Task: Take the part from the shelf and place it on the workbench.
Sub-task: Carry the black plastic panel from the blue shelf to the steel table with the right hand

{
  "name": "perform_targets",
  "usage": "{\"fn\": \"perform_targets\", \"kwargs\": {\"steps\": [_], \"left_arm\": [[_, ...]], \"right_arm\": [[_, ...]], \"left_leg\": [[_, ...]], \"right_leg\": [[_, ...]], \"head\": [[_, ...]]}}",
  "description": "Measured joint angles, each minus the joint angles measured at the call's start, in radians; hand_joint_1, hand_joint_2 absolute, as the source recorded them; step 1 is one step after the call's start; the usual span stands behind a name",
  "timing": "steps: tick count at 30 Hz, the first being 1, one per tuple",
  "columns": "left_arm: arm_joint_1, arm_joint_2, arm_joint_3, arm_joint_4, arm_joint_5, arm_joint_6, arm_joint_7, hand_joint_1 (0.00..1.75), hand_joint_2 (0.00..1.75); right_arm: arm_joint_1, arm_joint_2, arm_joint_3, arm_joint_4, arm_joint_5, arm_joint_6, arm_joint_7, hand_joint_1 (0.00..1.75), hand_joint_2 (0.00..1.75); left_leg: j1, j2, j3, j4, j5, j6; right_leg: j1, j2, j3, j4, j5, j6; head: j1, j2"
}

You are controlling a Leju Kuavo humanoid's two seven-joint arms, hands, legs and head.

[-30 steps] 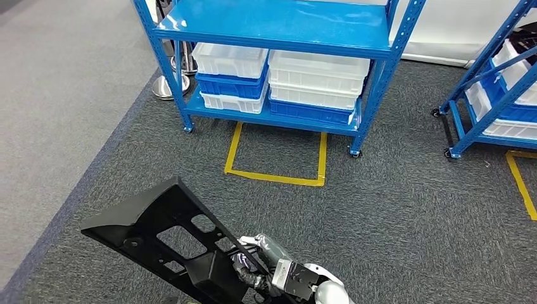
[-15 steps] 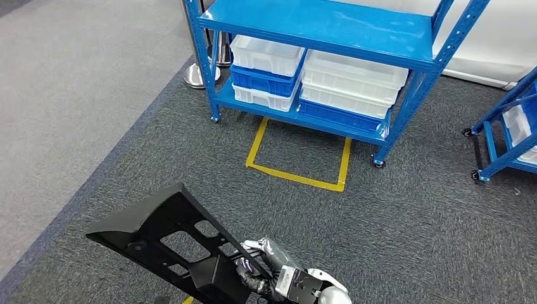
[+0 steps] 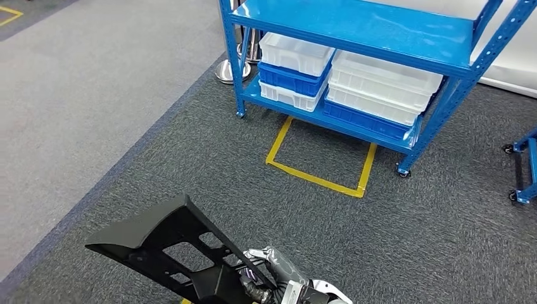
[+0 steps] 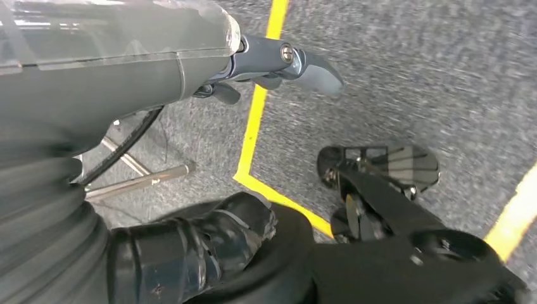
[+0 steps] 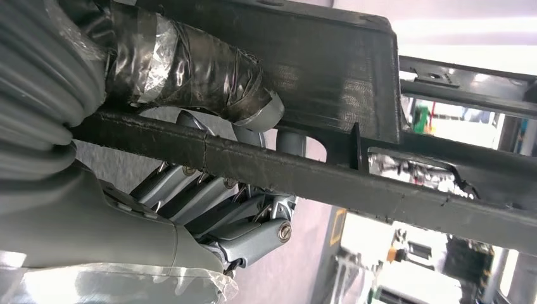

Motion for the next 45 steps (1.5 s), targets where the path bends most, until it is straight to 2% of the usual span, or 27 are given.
{"fn": "perform_targets", "kwargs": {"steps": [1, 3, 5, 6, 8, 10, 12, 13, 14, 15, 17, 19, 21, 23, 25, 27, 29, 30, 31, 32, 34, 36, 38, 39, 41, 43, 45], "left_arm": [[0.001, 0.000, 0.000, 0.000, 0.000, 0.000, 0.000, 0.00, 1.75], [0.000, 0.001, -0.001, 0.000, -0.001, 0.000, 0.001, 0.00, 1.75], [-0.004, 0.001, -0.001, 0.000, -0.001, 0.001, 0.000, 0.00, 1.75], [-0.004, 0.002, -0.001, 0.000, -0.001, 0.001, 0.000, 0.00, 1.75], [0.000, 0.002, -0.001, 0.000, 0.002, 0.001, -0.003, 0.00, 1.75], [0.002, 0.002, -0.001, 0.000, 0.006, 0.001, -0.005, 0.00, 1.75], [0.001, 0.002, -0.001, 0.000, 0.009, 0.001, -0.008, 0.00, 1.75], [0.000, 0.002, -0.001, 0.000, 0.011, 0.001, -0.010, 0.00, 1.75], [0.001, 0.003, -0.001, 0.000, 0.012, 0.001, -0.011, 0.00, 1.75], [0.002, 0.003, -0.001, 0.000, 0.013, 0.001, -0.013, 0.00, 1.75], [0.004, 0.003, -0.001, 0.000, 0.016, 0.001, -0.017, 0.00, 1.75], [0.004, 0.003, 0.000, 0.000, 0.019, 0.001, -0.020, 0.00, 1.75], [0.004, 0.003, 0.001, 0.000, 0.022, 0.000, -0.023, 0.00, 1.75], [0.010, 0.004, 0.002, 0.000, 0.025, 0.001, -0.024, 0.00, 1.75], [0.017, 0.006, 0.002, 0.001, 0.029, 0.003, -0.024, 0.00, 1.75], [0.020, 0.006, 0.003, 0.002, 0.031, 0.004, -0.024, 0.00, 1.75], [0.023, 0.006, 0.003, 0.002, 0.032, 0.005, -0.022, 0.00, 1.75], [0.025, 0.006, 0.003, 0.002, 0.032, 0.006, -0.021, 0.00, 1.75], [0.027, 0.005, 0.003, 0.002, 0.032, 0.007, -0.020, 0.00, 1.75], [0.030, 0.006, 0.003, 0.002, 0.032, 0.009, -0.019, 0.00, 1.75], [0.031, 0.006, 0.003, 0.002, 0.032, 0.012, -0.019, 0.00, 1.75], [0.030, 0.006, 0.003, 0.002, 0.032, 0.014, -0.019, 0.00, 1.75], [0.032, 0.006, 0.003, 0.002, 0.032, 0.015, -0.019, 0.00, 1.75], [0.034, 0.005, 0.003, 0.002, 0.032, 0.016, -0.019, 0.00, 1.75], [0.034, 0.002, 0.003, 0.002, 0.032, 0.016, -0.019, 0.00, 1.75], [0.031, 0.001, 0.003, 0.002, 0.031, 0.017, -0.020, 0.00, 1.75], [0.029, 0.001, 0.003, 0.002, 0.030, 0.017, -0.020, 0.00, 1.75]], "right_arm": [[0.003, -0.001, 0.000, -0.002, 0.000, -0.002, 0.000, 1.75, 1.75], [0.005, -0.002, 0.000, -0.010, 0.001, -0.004, 0.000, 1.75, 1.75], [0.005, -0.002, 0.000, -0.018, 0.001, -0.005, 0.000, 1.75, 1.75], [0.005, -0.002, 0.000, -0.021, 0.001, -0.005, 0.000, 1.75, 1.75], [0.005, -0.002, 0.000, -0.024, 0.002, -0.005, 0.000, 1.75, 1.75], [0.005, -0.002, 0.000, -0.029, 0.002, -0.004, -0.001, 1.75, 1.75], [0.007, -0.004, 0.000, -0.032, 0.002, -0.004, -0.001, 1.75, 1.75], [0.008, -0.004, 0.000, -0.032, 0.002, -0.003, -0.001, 1.75, 1.75], [0.009, -0.005, 0.000, -0.031, 0.002, -0.002, -0.001, 1.75, 1.75], [0.010, -0.006, 0.000, -0.031, 0.002, -0.002, -0.001, 1.75, 1.75], [0.009, -0.006, 0.000, -0.031, 0.002, 0.002, -0.001, 1.75, 1.75], [0.005, -0.006, 0.000, -0.031, 0.002, 0.008, -0.002, 1.75, 1.75], [0.001, -0.006, 0.000, -0.031, 0.001, 0.014, -0.004, 1.75, 1.75], [-0.004, -0.004, 0.000, -0.031, 0.001, 0.016, -0.005, 1.75, 1.75], [-0.011, -0.001, 0.000, -0.031, 0.000, 0.019, -0.007, 1.75, 1.75], [-0.014, 0.001, 0.000, -0.031, 0.000, 0.021, -0.008, 1.75, 1.75], [-0.013, 0.001, 0.000, -0.028, 0.000, 0.025, -0.009, 1.75, 1.75], [-0.013, 0.001, 0.000, -0.027, 0.000, 0.026, -0.009, 1.75, 1.75], [-0.013, 0.001, 0.000, -0.026, 0.000, 0.027, -0.009, 1.75, 1.75], [-0.013, 0.001, 0.000, -0.026, 0.000, 0.028, -0.009, 1.75, 1.75], [-0.013, 0.001, 0.000, -0.026, 0.000, 0.030, -0.009, 1.75, 1.75], [-0.014, 0.001, 0.000, -0.026, 0.000, 0.030, -0.009, 1.75, 1.75], [-0.016, 0.001, 0.000, -0.026, 0.000, 0.030, -0.009, 1.75, 1.75], [-0.016, 0.001, 0.000, -0.026, 0.000, 0.030, -0.009, 1.75, 1.75], [-0.016, 0.001, 0.000, -0.027, 0.000, 0.029, -0.010, 1.75, 1.75], [-0.013, 0.000, 0.000, -0.026, 0.001, 0.027, -0.010, 1.75, 1.75], [-0.007, -0.002, 0.000, -0.026, 0.002, 0.025, -0.010, 1.75, 1.75]], "left_leg": [[0.000, 0.003, 0.019, -0.025, 0.018, 0.002], [-0.005, 0.032, 0.100, -0.163, 0.073, 0.012], [-0.014, 0.060, 0.155, -0.267, 0.101, 0.025], [-0.018, 0.063, 0.157, -0.280, 0.099, 0.030], [-0.016, 0.045, 0.154, -0.286, 0.106, 0.040], [-0.009, 0.029, 0.156, -0.295, 0.116, 0.052], [-0.006, 0.012, 0.154, -0.296, 0.122, 0.059], [-0.007, 0.002, 0.152, -0.296, 0.123, 0.060], [-0.007, -0.008, 0.150, -0.294, 0.124, 0.061], [-0.007, -0.020, 0.149, -0.292, 0.124, 0.061], [-0.007, -0.044, 0.148, -0.285, 0.122, 0.059], [-0.007, -0.068, 0.143, -0.275, 0.119, 0.052], [-0.007, -0.088, 0.132, -0.269, 0.120, 0.040], [-0.004, -0.102, 0.124, -0.269, 0.123, 0.026], [-0.005, -0.074, 0.109, -0.242, 0.105, 0.017], [-0.005, -0.026, 0.063, -0.144, 0.048, 0.008], [-0.001, -0.007, 0.007, -0.027, -0.002, 0.000], [0.001, -0.002, -0.003, -0.003, -0.004, -0.003], [0.003, 0.002, 0.006, -0.017, 0.013, -0.004], [0.003, 0.010, 0.033, -0.065, 0.042, -0.004], [0.000, 0.044, 0.106, -0.200, 0.096, 0.003], [-0.007, 0.064, 0.140, -0.270, 0.110, 0.015], [-0.010, 0.050, 0.138, -0.275, 0.111, 0.028], [-0.008, 0.041, 0.140, -0.280, 0.114, 0.034], [-0.004, 0.024, 0.144, -0.288, 0.122, 0.048], [-0.004, 0.006, 0.141, -0.290, 0.125, 0.056], [-0.005, -0.016, 0.140, -0.287, 0.126, 0.059]], "right_leg": [[0.002, -0.010, -0.001, 0.001, 0.000, 0.000], [0.006, -0.028, 0.001, 0.002, -0.001, 0.002], [0.010, -0.045, 0.001, 0.003, -0.002, 0.008], [0.012, -0.053, 0.001, 0.003, -0.001, 0.013], [0.011, -0.060, 0.004, 0.004, -0.003, 0.024], [0.009, -0.023, -0.010, 0.040, -0.033, 0.035], [0.005, 0.024, -0.061, 0.151, -0.096, 0.041], [0.004, 0.034, -0.092, 0.216, -0.123, 0.043], [0.003, 0.037, -0.115, 0.262, -0.135, 0.044], [0.002, 0.039, -0.123, 0.276, -0.127, 0.045], [0.000, 0.048, -0.087, 0.197, -0.063, 0.043], [-0.005, 0.086, -0.032, 0.075, -0.011, 0.037], [-0.004, 0.110, -0.012, 0.024, -0.003, 0.032], [-0.004, 0.094, -0.012, 0.017, 0.001, 0.023], [-0.009, 0.072, -0.009, 0.008, 0.006, 0.010], [-0.009, 0.046, -0.008, 0.004, 0.007, 0.001], [-0.006, 0.018, -0.010, 0.005, 0.006, -0.001], [-0.005, 0.005, -0.011, 0.005, 0.006, -0.002], [-0.005, -0.006, -0.011, 0.005, 0.005, -0.001], [-0.005, -0.016, -0.010, 0.006, 0.004, 0.000], [-0.002, -0.035, -0.006, 0.007, 0.000, 0.007], [0.003, -0.051, -0.003, 0.008, -0.002, 0.016], [0.005, -0.065, 0.001, 0.006, -0.003, 0.027], [0.003, -0.060, 0.002, 0.010, -0.008, 0.033], [-0.001, -0.018, -0.016, 0.058, -0.045, 0.044], [-0.003, 0.026, -0.069, 0.172, -0.107, 0.048], [-0.003, 0.037, -0.113, 0.260, -0.132, 0.049]], "head": [[0.000, 0.000], [0.000, 0.000], [0.000, 0.000], [0.000, 0.000], [0.001, 0.000], [0.001, 0.000], [0.001, 0.000], [0.002, 0.000], [0.002, 0.000], [0.002, 0.000], [0.002, 0.000], [0.002, 0.000], [0.002, 0.000], [0.002, 0.000], [0.000, 0.000], [-0.002, 0.000], [-0.003, 0.000], [-0.003, 0.000], [-0.003, 0.000], [-0.003, 0.000], [-0.003, 0.000], [-0.002, 0.000], [-0.001, 0.000], [-0.001, 0.000], [0.000, 0.000], [0.000, 0.000], [0.000, 0.000]]}}
